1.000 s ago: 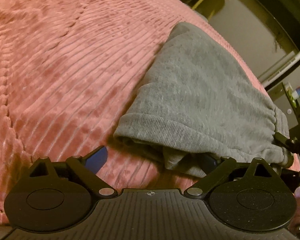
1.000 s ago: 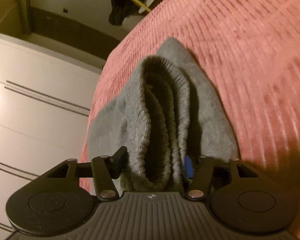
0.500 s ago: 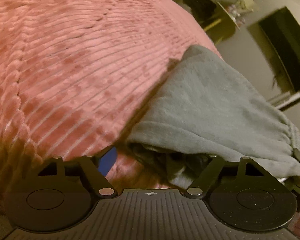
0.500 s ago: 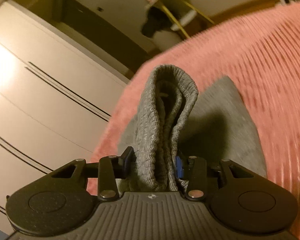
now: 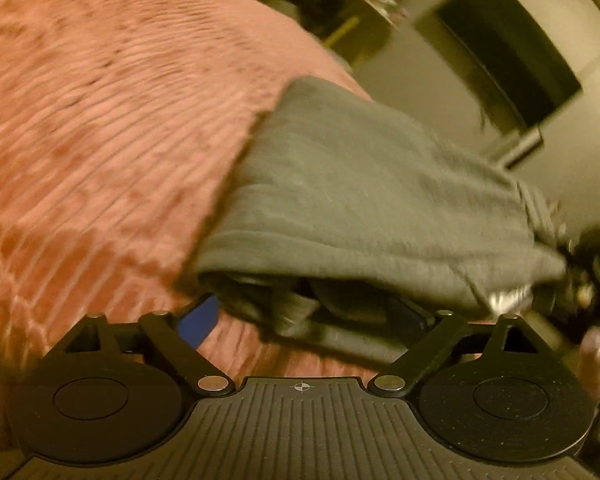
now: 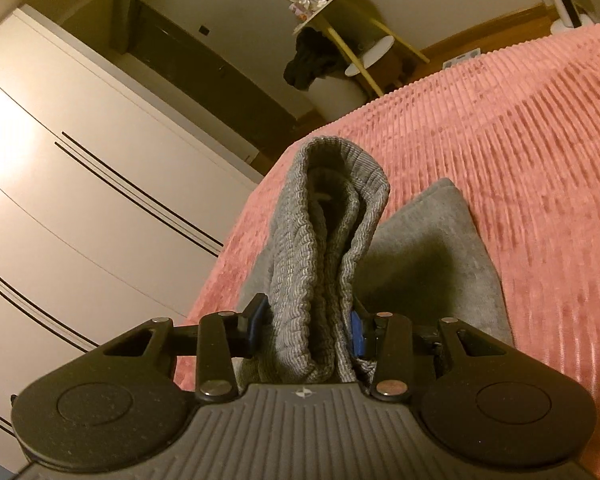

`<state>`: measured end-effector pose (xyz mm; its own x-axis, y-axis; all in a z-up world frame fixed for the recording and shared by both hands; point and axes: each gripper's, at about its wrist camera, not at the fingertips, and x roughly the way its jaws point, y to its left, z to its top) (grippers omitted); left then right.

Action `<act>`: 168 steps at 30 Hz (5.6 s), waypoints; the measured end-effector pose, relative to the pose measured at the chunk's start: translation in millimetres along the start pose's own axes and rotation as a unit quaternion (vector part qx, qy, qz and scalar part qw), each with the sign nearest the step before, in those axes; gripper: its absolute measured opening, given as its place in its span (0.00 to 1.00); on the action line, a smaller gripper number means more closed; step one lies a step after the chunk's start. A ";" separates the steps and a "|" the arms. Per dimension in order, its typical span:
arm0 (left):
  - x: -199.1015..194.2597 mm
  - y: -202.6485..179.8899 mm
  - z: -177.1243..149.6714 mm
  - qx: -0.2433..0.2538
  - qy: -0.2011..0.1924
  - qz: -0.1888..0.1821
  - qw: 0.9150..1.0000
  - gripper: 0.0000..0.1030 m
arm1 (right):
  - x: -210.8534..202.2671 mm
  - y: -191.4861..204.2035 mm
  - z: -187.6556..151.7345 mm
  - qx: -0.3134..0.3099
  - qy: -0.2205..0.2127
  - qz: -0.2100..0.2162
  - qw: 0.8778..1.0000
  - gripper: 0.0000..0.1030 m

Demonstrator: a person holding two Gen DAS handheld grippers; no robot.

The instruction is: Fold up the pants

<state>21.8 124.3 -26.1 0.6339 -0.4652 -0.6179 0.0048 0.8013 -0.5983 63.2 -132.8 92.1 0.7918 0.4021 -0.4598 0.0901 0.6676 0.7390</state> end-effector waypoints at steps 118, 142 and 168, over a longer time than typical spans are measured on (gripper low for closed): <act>42.1 -79.0 5.5 0.086 -0.050 0.154 0.983 1.00 | 29.8 30.0 -85.3 -0.303 0.055 -0.249 0.918 0.96; 53.7 -81.0 -23.3 0.081 0.021 0.183 0.980 1.00 | 27.8 19.0 -119.0 -0.315 0.037 -0.275 0.908 0.96; 57.8 -87.5 -26.6 0.105 0.027 0.198 0.974 1.00 | 25.3 18.0 -122.4 -0.327 0.035 -0.265 0.907 0.96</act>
<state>37.5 17.3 -23.1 0.5759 -0.1186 -0.8089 -0.0701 0.9786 -0.1933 10.8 -34.0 33.5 0.7000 -0.0604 -0.7115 0.0516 0.9981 -0.0339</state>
